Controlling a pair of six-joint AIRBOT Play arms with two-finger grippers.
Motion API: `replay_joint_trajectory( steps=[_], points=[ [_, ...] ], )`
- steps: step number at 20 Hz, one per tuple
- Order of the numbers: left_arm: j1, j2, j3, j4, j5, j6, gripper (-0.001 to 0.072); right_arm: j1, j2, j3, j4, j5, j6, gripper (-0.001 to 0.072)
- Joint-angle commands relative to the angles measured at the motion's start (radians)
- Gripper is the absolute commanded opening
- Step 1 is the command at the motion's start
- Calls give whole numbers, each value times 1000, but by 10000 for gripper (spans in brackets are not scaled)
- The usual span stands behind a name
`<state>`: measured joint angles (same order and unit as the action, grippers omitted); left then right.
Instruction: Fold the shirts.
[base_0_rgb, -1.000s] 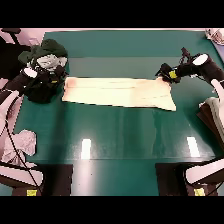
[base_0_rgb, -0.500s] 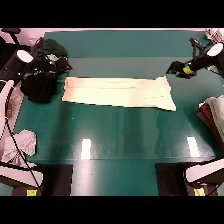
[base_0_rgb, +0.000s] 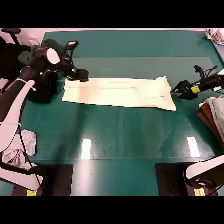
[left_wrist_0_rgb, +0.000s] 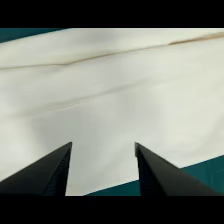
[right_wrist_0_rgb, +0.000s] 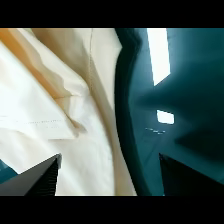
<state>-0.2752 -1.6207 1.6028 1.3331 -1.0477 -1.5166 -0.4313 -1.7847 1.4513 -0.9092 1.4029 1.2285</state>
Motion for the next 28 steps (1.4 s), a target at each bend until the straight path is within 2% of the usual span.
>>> replay_joint_trajectory(
  steps=[1,5,7,8,9,10,11,12,13,14,15,18,19,20,22,26,28],
  points=[
    [-43,-8,2,53,-55,-3,474,-20,-63,-14,99,-3,-79,720],
    [-43,-38,2,47,-53,-2,473,70,-127,-14,214,-37,-123,720],
    [-43,-65,2,31,-49,-2,464,135,-142,-14,197,-67,-122,720],
    [-43,-81,2,16,-46,-2,464,165,-141,-14,165,-90,-122,706],
    [-43,-96,3,1,-39,-1,464,188,-138,-13,146,-110,-119,657],
    [-43,-113,3,-14,-28,-1,462,210,-135,-12,152,-119,-118,503],
    [-45,-128,3,-33,-18,3,372,227,-127,-12,157,-118,-108,361],
    [-50,-144,3,-53,-9,8,356,244,-113,-12,158,-109,-99,220],
    [-60,-155,3,-55,1,10,357,260,-89,-12,158,-94,-87,97],
    [-73,-165,3,-55,15,25,357,274,-59,-12,157,-80,-70,16],
    [-87,-171,3,-52,34,35,353,291,-21,-12,159,-72,-6,15],
    [-120,-179,3,-46,119,32,346,357,102,-12,159,-66,70,13],
    [-124,-182,3,-53,135,33,169,378,141,-12,159,-70,108,13],
    [-124,-187,3,-54,148,33,47,397,180,-12,160,-75,166,13],
    [-124,-203,2,-67,158,34,48,430,238,-11,204,-86,228,13],
    [-129,-247,2,-135,163,34,46,477,285,-11,386,-143,309,13],
    [-140,-257,2,-138,161,34,46,499,282,25,447,-158,323,13]
  ],
)
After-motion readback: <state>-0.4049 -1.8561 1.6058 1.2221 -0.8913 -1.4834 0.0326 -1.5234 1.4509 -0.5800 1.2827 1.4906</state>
